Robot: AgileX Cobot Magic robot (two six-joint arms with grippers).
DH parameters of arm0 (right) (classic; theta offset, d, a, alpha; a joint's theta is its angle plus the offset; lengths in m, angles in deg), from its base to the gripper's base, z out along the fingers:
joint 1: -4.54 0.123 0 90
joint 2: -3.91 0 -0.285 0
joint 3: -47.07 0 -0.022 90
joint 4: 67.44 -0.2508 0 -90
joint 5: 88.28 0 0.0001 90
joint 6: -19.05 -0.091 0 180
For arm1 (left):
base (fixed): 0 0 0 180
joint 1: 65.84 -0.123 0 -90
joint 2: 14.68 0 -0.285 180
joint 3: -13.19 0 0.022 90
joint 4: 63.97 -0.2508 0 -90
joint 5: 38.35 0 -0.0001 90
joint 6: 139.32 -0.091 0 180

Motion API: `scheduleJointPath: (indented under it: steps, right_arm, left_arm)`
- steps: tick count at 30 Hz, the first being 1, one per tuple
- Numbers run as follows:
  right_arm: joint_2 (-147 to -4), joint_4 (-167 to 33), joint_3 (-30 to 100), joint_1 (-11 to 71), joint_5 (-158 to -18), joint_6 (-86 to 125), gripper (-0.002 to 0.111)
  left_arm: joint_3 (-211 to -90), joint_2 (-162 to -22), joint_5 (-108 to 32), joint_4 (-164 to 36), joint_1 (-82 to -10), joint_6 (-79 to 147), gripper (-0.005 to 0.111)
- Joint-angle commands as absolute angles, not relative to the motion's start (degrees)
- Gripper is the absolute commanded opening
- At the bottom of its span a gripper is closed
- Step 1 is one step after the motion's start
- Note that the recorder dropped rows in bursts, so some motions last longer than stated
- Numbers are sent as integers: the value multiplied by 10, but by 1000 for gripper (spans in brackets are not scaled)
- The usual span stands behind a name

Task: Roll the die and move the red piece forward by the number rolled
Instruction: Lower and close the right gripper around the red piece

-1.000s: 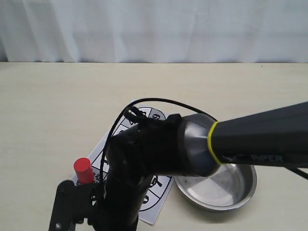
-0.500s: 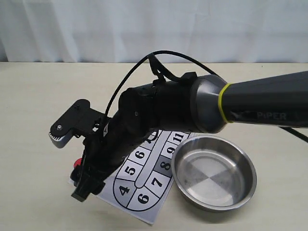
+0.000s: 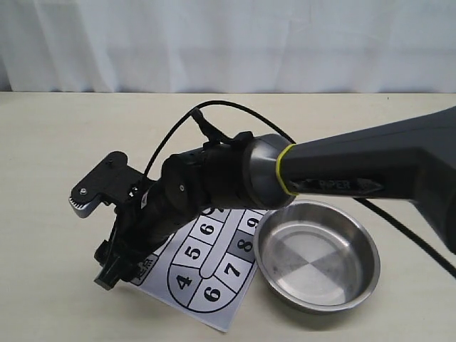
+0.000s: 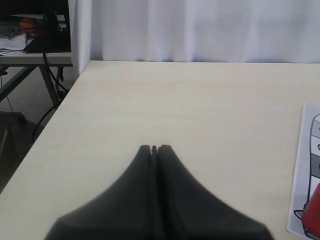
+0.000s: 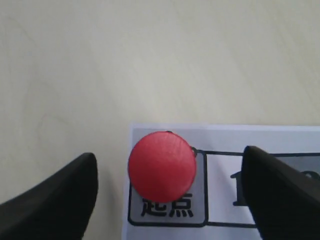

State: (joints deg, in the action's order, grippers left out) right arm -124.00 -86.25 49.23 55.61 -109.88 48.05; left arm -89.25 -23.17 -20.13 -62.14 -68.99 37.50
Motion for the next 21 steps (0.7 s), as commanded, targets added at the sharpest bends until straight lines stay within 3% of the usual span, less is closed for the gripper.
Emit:
scheduleJointPath:
  steps: [1,5,8,12,17,21]
  right_arm:
    - [-1259,-864,511,553,-1094,478,74]
    - [-1266,-862,511,553,-1090,478,73]
    - [-1268,-862,511,553,-1091,478,64]
    - [-1268,-862,511,553,-1090,478,45]
    - [-1268,-859,511,551,-1090,479,6]
    - [-1263,-866,524,536,-1091,478,4]
  left_arm:
    - [-896,-231,-208,-622,-685,375,0]
    - [-896,-231,-208,-622,-685,375,0]
    - [-896,-231,-208,-622,-685,375,0]
    - [-896,-231,-208,-622,-685,375,0]
    - [-896,-231,-208,-622,-685,375,0]
    - [-896,-231,-208,-622,-685,375,0]
